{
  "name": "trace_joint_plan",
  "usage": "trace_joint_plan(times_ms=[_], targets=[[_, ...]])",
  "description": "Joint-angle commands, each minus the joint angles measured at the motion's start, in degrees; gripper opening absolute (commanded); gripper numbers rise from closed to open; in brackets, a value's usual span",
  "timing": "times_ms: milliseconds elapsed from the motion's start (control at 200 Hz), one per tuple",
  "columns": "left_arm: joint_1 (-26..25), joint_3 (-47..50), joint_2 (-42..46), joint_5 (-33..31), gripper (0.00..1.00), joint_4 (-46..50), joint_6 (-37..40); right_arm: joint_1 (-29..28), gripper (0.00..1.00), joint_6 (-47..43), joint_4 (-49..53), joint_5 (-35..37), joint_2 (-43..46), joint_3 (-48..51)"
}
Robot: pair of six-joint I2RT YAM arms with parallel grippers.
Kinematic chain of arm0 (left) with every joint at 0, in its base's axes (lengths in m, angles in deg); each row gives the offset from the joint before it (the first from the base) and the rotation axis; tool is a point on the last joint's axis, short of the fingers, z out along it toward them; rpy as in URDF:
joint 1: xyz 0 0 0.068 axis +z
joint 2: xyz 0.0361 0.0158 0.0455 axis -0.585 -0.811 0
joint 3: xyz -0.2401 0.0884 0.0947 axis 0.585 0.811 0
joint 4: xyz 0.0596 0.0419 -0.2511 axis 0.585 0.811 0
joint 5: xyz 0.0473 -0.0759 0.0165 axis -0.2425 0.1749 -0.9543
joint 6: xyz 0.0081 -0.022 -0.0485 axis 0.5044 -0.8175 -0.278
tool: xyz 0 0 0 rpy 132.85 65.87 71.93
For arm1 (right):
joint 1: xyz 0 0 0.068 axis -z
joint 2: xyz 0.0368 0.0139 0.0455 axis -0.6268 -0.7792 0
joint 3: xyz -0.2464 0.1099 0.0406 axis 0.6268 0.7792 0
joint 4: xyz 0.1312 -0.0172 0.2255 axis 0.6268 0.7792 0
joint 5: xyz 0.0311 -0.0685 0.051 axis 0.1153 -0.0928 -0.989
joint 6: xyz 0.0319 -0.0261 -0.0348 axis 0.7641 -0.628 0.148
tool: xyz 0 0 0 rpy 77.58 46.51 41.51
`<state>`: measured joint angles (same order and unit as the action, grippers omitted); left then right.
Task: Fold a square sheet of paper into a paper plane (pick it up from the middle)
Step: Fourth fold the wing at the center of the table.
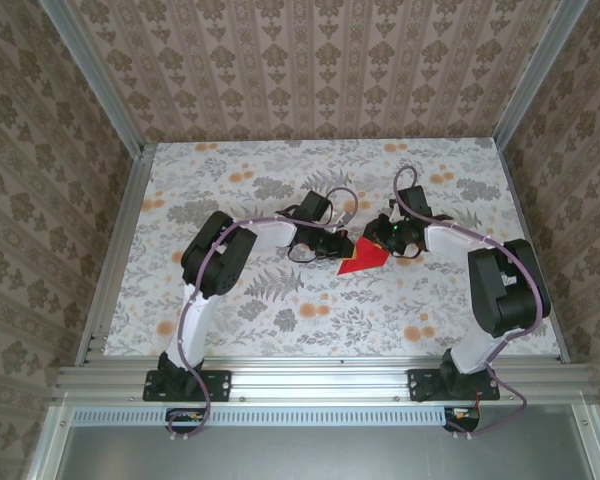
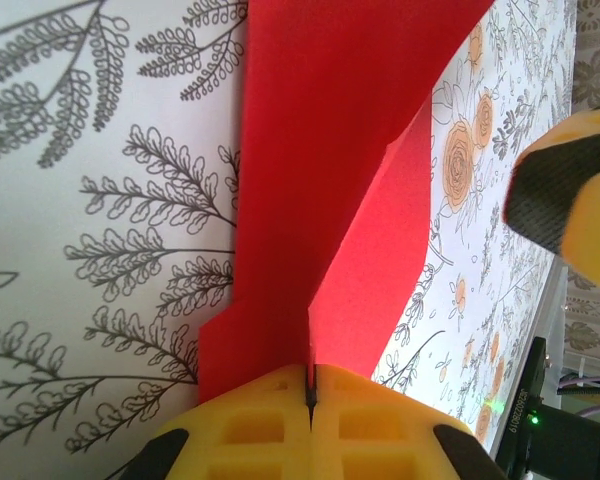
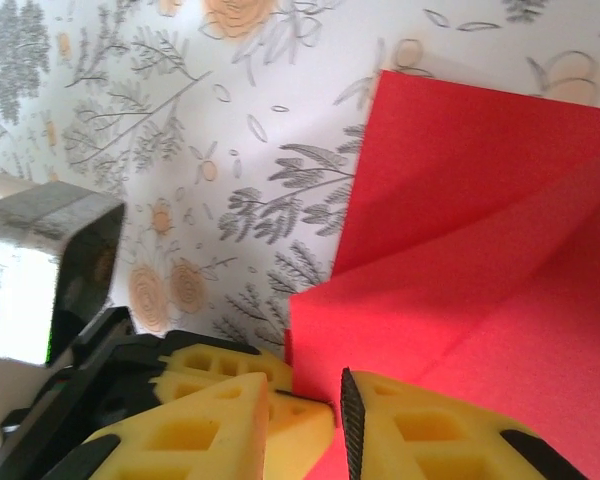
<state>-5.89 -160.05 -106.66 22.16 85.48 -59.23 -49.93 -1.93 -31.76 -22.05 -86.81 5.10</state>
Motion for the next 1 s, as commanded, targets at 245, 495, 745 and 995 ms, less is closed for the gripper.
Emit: trace_joint_plan(times_ms=[245, 495, 745, 995], targets=[[-0.2, -2.3, -1.5, 1.1, 0.06, 1.5, 1.4, 0.0, 0.28, 0.6, 5.8, 3.4, -4.0, -0.8], [-0.2, -3.2, -1.8, 1.3, 0.10, 2.0, 1.5, -0.2, 0.34, 0.2, 7.6, 3.5, -8.0, -3.5], [-0.5, -5.2, -2.7, 1.0, 0.20, 3.8, 2.7, -0.3, 0.38, 0.4, 11.4, 6.0, -9.3, -4.4], [-1.0, -7.5, -3.8, 0.8, 0.18, 5.8, 4.0, -0.3, 0.38, 0.7, 11.8, 5.9, -9.5, -4.5]])
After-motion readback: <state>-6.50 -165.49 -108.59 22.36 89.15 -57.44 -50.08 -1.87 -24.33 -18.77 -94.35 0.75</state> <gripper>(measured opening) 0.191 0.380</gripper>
